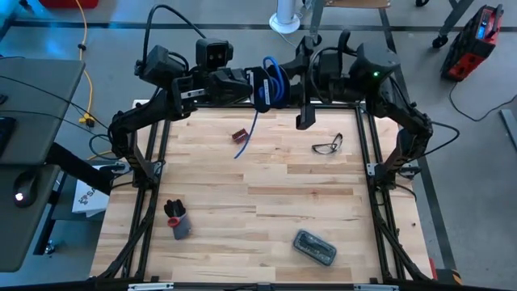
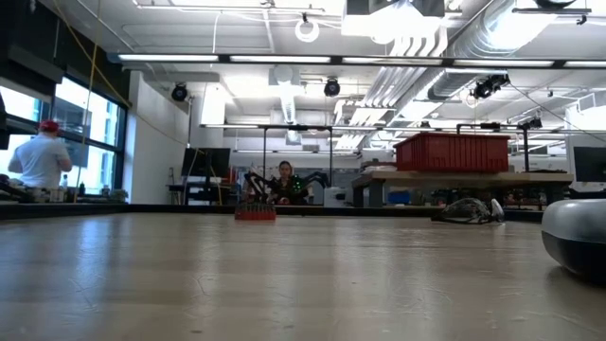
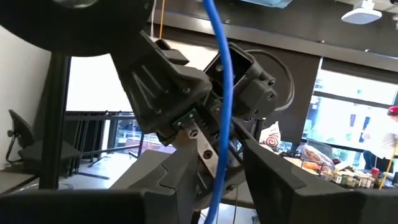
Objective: Coil cords
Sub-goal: Coil the blue wire onto the spool
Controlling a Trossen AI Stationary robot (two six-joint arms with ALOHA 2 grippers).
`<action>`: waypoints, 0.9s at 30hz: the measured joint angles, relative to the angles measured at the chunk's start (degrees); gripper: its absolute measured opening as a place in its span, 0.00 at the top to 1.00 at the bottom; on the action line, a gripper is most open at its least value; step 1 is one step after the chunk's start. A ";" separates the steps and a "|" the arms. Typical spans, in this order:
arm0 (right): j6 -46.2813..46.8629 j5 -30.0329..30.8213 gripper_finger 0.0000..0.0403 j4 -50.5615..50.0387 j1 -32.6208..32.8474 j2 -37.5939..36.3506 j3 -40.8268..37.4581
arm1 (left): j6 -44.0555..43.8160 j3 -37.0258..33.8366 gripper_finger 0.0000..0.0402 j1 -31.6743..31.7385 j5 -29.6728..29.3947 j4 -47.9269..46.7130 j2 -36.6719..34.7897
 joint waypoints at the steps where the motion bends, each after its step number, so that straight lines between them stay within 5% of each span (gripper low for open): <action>1: 0.02 0.08 0.70 -0.01 0.00 -0.01 0.01 | 0.02 0.00 1.00 0.00 -0.01 -0.01 0.00; 5: 0.03 0.34 0.76 -0.02 0.17 -0.01 0.02 | 0.04 0.00 1.00 0.02 -0.03 -0.01 0.00; 10: -1.96 2.46 0.96 -0.01 1.30 -0.01 0.02 | -2.61 0.00 1.00 0.02 -0.02 0.01 0.00; 27: 6.65 7.04 1.00 -1.27 8.33 0.01 0.02 | -13.71 -0.02 1.00 1.36 0.06 -1.22 1.31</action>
